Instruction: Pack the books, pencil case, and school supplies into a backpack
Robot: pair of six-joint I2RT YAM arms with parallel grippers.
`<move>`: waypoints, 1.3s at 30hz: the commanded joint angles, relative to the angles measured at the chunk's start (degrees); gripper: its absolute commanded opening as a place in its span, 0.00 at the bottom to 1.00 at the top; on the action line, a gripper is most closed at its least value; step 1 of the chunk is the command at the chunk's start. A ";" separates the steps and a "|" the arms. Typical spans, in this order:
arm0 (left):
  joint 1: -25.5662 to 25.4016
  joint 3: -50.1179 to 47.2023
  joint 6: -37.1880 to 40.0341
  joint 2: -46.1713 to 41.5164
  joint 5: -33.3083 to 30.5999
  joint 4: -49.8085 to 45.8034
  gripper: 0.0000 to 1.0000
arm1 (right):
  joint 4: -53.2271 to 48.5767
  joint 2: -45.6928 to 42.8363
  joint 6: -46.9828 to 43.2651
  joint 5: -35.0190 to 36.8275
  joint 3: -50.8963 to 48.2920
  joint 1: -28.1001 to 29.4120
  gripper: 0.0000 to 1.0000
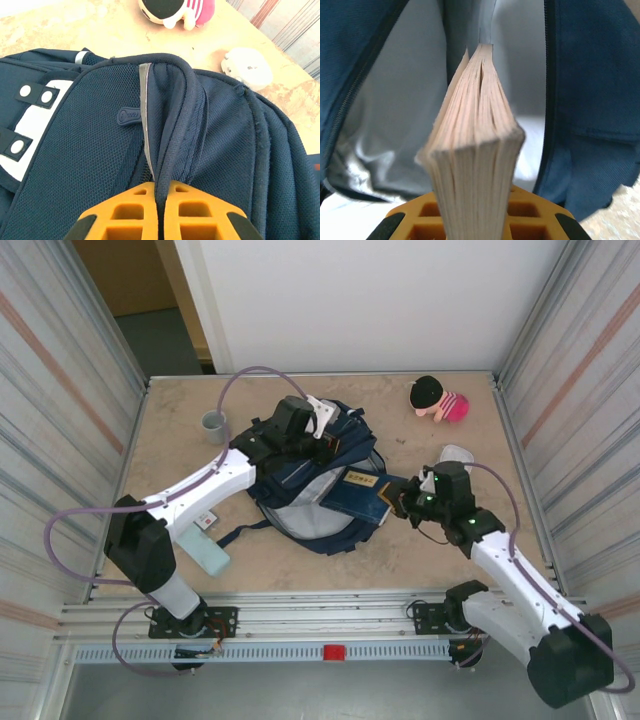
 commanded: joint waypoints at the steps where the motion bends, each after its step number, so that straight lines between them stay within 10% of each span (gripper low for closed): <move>1: 1.22 2.83 -2.42 -4.27 2.34 5.68 0.00 | 19.20 3.11 7.45 9.12 -1.99 3.88 0.00; 15: 2.72 2.21 -4.39 -4.36 6.23 8.42 0.00 | 35.14 18.46 5.99 26.95 2.16 12.54 0.01; 39: 3.96 2.74 -5.35 -4.31 8.77 10.96 0.00 | 40.11 47.70 12.48 36.01 15.27 21.39 0.16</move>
